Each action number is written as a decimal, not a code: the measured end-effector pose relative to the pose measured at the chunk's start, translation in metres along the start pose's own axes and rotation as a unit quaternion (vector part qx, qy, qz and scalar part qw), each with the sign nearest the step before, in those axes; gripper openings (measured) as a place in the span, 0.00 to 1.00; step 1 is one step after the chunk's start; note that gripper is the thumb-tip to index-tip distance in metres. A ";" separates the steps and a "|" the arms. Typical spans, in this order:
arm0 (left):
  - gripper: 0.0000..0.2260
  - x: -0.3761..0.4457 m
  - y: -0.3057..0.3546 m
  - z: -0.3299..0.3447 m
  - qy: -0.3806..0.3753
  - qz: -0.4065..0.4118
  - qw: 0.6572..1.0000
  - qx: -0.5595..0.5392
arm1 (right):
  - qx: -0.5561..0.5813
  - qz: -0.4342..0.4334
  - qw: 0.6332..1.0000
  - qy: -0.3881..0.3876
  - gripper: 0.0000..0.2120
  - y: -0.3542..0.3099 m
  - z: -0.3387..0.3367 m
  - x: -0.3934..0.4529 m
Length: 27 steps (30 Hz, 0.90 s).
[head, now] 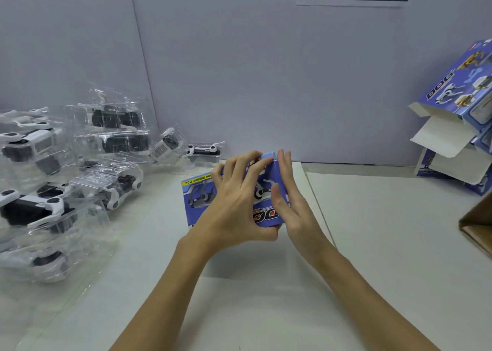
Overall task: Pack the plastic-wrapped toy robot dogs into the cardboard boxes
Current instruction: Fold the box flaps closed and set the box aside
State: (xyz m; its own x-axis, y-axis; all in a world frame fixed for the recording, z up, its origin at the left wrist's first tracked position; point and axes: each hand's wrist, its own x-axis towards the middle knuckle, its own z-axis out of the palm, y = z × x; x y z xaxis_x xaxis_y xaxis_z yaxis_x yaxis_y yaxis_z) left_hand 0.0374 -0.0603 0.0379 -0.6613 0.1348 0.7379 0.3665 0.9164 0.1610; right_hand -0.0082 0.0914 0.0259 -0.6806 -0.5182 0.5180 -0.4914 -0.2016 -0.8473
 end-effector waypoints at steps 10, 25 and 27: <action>0.48 0.005 -0.003 -0.004 -0.008 -0.038 0.998 -0.045 | 0.081 0.022 0.995 0.061 0.26 0.002 -0.015 0.003; 0.46 0.002 -0.011 -0.014 0.050 -0.071 0.990 -0.109 | -0.097 -0.131 0.982 0.099 0.27 0.011 0.007 -0.008; 0.46 0.002 -0.013 -0.014 0.053 -0.072 0.990 -0.113 | -0.071 -0.108 0.987 0.093 0.27 0.011 0.009 -0.009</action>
State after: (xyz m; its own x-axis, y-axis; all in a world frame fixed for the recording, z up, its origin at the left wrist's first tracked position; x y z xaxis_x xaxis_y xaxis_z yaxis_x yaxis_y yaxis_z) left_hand 0.0403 -0.0768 0.0465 -0.6492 -0.0424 0.7594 0.4178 0.8144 0.4026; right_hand -0.0027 0.0857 0.0109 -0.6334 -0.3122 0.7080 -0.6978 -0.1649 -0.6971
